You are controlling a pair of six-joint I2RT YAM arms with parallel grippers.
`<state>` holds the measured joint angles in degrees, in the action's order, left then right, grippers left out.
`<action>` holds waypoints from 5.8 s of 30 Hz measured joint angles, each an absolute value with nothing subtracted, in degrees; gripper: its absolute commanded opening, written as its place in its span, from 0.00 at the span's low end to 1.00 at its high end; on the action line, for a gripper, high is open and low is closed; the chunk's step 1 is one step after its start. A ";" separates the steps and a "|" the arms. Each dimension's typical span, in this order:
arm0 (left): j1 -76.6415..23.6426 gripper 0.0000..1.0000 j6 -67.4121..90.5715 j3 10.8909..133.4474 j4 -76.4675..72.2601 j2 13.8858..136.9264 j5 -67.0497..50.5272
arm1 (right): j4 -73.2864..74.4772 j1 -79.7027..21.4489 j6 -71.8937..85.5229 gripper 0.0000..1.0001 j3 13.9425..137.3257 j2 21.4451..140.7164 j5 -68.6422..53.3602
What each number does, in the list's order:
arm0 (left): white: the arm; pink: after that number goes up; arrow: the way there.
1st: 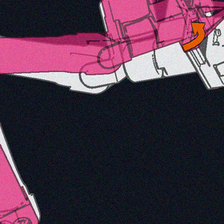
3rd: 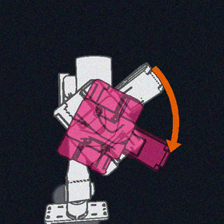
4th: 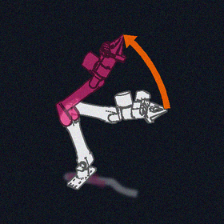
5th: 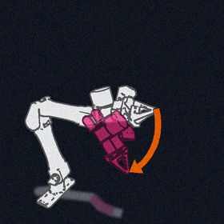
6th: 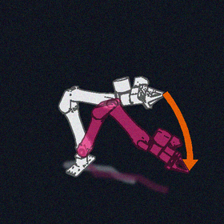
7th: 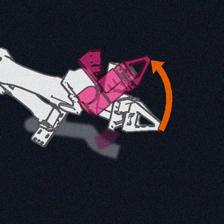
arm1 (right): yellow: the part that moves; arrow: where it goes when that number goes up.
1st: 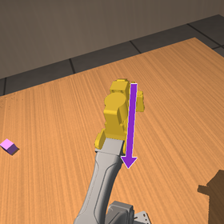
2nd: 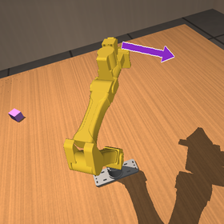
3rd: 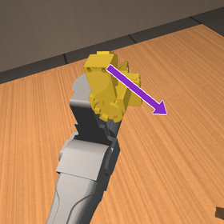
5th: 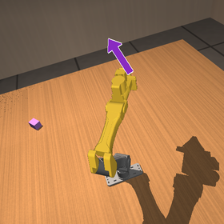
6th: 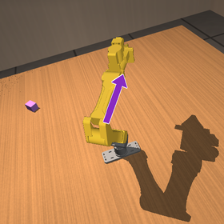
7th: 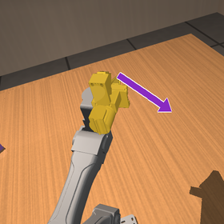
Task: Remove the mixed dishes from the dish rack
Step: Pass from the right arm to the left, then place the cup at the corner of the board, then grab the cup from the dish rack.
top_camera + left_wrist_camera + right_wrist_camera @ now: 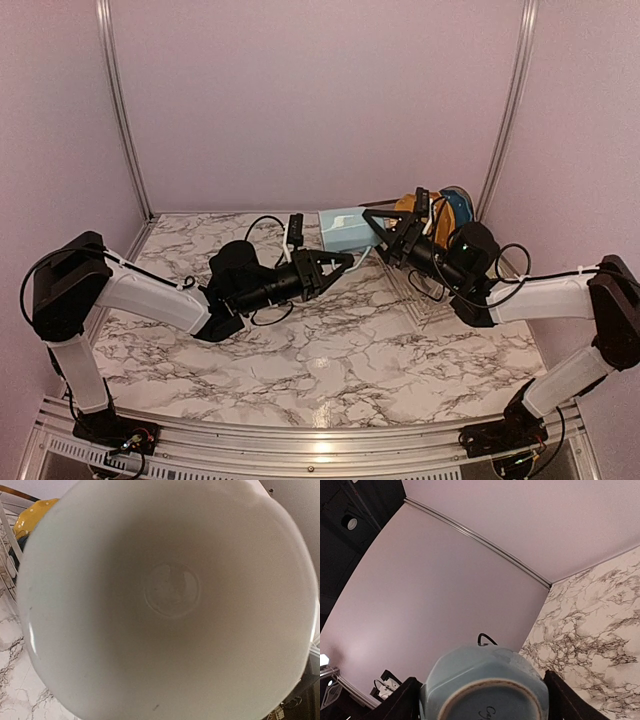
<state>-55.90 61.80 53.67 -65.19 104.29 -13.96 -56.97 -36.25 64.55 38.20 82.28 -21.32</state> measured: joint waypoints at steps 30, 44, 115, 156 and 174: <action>-40.82 0.00 39.11 55.00 2.37 79.81 -6.35 | -7.51 -29.65 32.64 0.97 51.16 76.47 -15.33; -15.03 0.00 18.52 80.34 45.50 92.27 -0.60 | 26.74 -28.51 10.92 0.98 66.78 79.81 10.85; -6.96 0.93 2.26 81.01 42.48 86.21 5.28 | 29.67 -26.76 8.23 0.99 67.59 76.51 11.09; -44.51 0.94 27.81 66.46 1.58 83.79 -8.67 | 24.88 2.42 12.05 0.89 67.05 96.86 6.98; -44.93 0.94 27.81 66.46 2.02 83.79 -7.86 | 20.08 2.50 11.99 0.77 67.05 98.48 7.03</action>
